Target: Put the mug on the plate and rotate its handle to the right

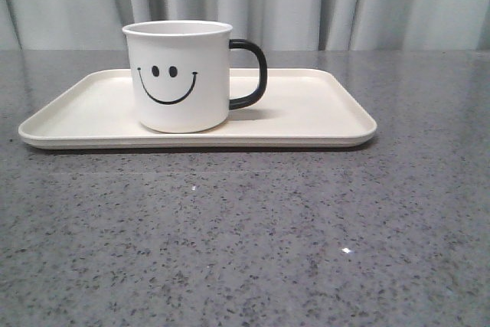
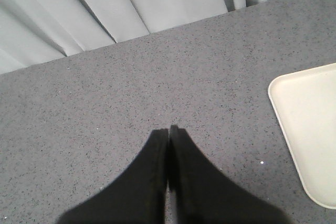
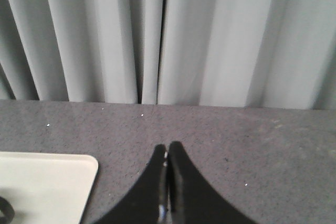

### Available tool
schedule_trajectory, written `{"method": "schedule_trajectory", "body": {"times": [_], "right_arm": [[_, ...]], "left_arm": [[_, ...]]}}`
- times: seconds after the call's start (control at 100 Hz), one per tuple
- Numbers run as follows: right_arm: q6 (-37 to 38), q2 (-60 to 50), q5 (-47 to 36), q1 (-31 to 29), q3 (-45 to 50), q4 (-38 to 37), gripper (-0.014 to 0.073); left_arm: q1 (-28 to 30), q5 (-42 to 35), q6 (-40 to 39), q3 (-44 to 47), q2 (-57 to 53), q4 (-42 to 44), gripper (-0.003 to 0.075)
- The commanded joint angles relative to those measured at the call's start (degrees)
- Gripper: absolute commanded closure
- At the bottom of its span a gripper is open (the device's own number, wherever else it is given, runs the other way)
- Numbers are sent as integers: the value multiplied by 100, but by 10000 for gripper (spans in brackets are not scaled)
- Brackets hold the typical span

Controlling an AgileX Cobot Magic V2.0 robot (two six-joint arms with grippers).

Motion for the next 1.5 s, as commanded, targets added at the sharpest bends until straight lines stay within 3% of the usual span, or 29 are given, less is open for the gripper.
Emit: {"method": "schedule_trajectory", "body": {"times": [0.0,0.23,0.46,0.66,0.88,1.35,1.49], "right_arm": [[-89,-149,-763,158,243,50,661],[-283,-682,-1424,223,1075,-305,661],[-283,-738,-963,223,1435,-305,661],[-283,-727,-526,223,1453,-305,661],[-283,-727,-526,223,1453,-305,661],[-283,-727,-526,223,1453,-305,661],[-283,-727,-526,223,1453,-305,661]], "left_arm": [[15,-495,-55,37,-125,26,740],[15,-1115,-65,1106,-486,-69,740],[15,-1705,-193,1963,-748,-78,740],[15,-1742,-193,1985,-748,-120,740],[15,-1697,-193,1985,-737,-575,740],[15,-1665,-193,1985,-737,-452,740],[15,-2158,-193,2124,-817,-437,740]]}}
